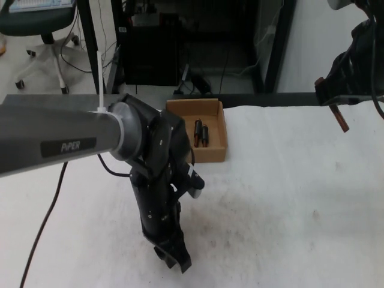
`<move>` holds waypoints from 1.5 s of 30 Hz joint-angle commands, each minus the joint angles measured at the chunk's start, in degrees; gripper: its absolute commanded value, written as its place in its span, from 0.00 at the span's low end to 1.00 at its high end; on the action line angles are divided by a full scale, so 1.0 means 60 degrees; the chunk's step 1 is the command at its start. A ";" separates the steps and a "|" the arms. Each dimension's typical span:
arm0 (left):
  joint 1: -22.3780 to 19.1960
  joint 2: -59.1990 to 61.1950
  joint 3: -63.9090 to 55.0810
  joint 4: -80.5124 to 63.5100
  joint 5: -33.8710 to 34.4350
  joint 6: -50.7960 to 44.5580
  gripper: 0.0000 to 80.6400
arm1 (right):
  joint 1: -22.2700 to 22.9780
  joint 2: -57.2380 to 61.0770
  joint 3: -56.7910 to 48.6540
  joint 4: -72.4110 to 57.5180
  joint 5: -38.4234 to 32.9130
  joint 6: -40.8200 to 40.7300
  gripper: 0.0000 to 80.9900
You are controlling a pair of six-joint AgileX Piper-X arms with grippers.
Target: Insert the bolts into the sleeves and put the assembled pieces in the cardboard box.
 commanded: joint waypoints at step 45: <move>0.1501 -0.7301 0.3721 -0.9717 0.6887 -0.4778 0.00 | 0.0272 -0.0151 -0.0065 -0.8749 -0.8078 0.5552 0.01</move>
